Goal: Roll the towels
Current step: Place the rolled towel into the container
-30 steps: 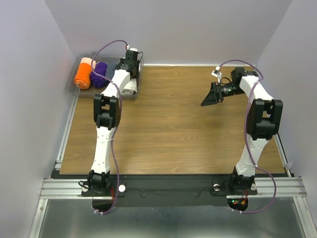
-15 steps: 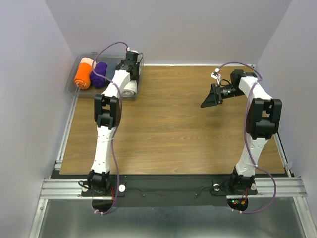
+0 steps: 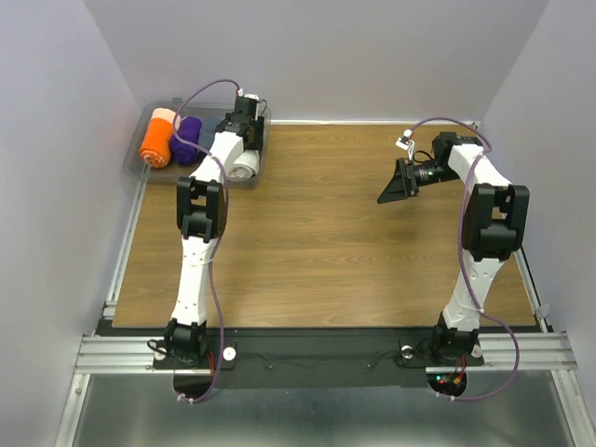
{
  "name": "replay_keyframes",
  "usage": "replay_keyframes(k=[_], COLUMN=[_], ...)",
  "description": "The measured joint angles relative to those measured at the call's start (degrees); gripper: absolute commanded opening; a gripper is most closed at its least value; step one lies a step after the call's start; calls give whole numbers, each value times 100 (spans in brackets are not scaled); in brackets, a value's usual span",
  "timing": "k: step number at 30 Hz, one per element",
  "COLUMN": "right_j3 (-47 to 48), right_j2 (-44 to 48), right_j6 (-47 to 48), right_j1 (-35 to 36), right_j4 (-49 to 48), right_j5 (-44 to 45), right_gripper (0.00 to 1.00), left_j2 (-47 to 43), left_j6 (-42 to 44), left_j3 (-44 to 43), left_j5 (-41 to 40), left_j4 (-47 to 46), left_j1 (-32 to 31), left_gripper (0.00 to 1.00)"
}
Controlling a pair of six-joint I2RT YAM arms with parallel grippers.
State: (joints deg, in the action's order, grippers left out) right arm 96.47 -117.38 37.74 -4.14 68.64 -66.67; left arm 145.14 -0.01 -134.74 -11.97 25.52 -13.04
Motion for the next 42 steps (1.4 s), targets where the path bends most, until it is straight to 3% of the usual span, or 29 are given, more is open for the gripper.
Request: replay_keyframes(k=[14,20,25,37,42], right_j3=[2,2,61,166,190], right_j2=[-9,-9,-9,664,1429], right_j6=[2,2,-2,-435,-1163], right_j1=[0,0,0,-26,-109], right_j4=[50,109,142,146,-22], right_j5=[-66,-85,-90,175,800], right_gripper=[100,100,100,100,100], left_j2=[-238,-640,-1139,-3091,-4358], left_j6=[-9,50,175,664,903], left_j3=[2,2,2,188,1056], left_j5=[258,308,326,789,1204], left_j4=[7,17,81,750,1080], left_j1=[-13,-42,-46,-46,-46], left_gripper=[89,98,99,99,99])
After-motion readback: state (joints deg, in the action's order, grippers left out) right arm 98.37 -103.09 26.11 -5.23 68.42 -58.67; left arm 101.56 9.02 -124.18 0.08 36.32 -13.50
